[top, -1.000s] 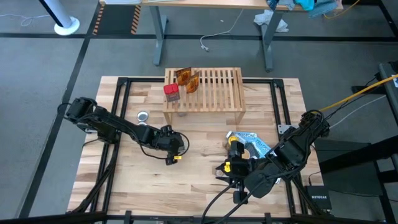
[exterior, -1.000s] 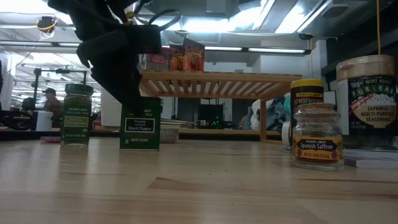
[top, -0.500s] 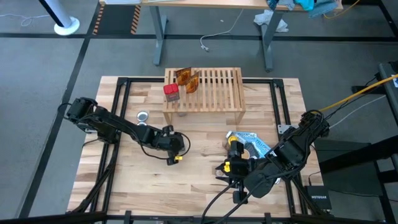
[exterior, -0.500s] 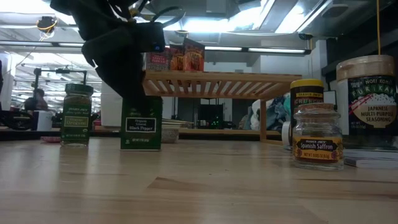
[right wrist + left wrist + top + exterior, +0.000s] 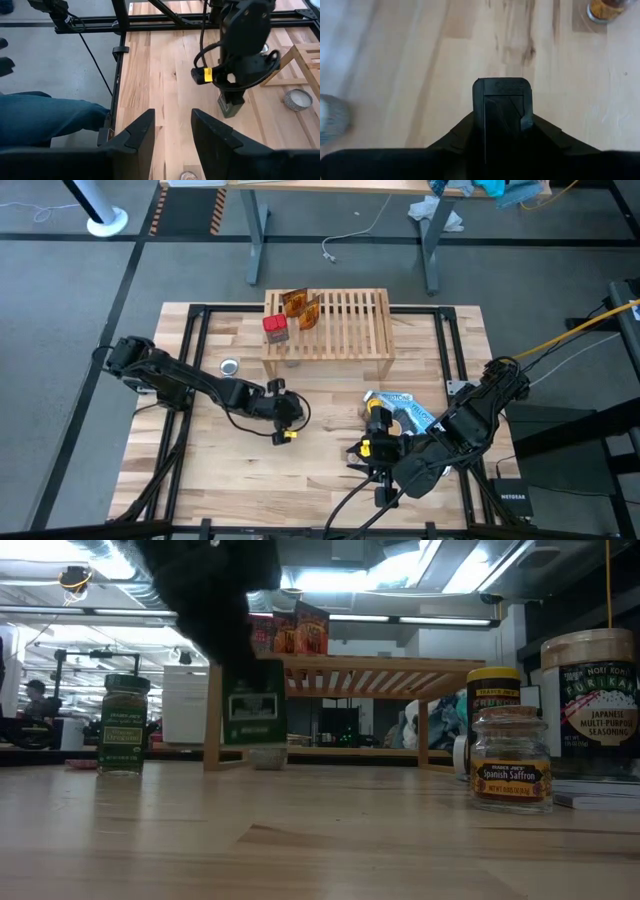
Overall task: Shelf spices
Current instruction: Put the black seasoning can on the shelf
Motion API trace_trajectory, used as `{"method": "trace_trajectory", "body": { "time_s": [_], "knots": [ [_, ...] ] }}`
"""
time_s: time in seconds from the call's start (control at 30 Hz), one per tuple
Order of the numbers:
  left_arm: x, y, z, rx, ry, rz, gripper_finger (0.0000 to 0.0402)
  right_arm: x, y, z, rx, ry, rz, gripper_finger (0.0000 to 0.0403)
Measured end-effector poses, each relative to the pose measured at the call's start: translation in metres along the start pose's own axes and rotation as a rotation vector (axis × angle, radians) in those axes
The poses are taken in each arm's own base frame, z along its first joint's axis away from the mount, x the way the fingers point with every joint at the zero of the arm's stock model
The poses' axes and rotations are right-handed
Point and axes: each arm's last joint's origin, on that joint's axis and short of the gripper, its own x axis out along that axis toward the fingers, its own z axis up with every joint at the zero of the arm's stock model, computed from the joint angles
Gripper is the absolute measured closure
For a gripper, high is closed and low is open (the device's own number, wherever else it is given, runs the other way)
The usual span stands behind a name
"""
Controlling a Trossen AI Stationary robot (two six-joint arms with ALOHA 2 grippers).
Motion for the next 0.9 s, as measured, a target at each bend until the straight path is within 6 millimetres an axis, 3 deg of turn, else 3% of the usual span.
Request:
{"method": "trace_trajectory", "body": {
  "time_s": [0.27,0.57,0.9],
  "knots": [
    [-0.038,0.018,0.033,0.042,-0.013,0.072,0.0286,0.000,0.000,0.000,0.000,0.000,0.000,0.0269],
    [-0.082,0.062,0.078,0.073,-0.020,0.161,0.0286,0.000,0.000,0.000,0.000,0.000,0.000,0.0269],
    [-0.103,0.108,0.099,0.056,-0.034,0.241,0.0286,0.000,0.000,0.000,0.000,0.000,0.000,0.0269]
  ]
}}
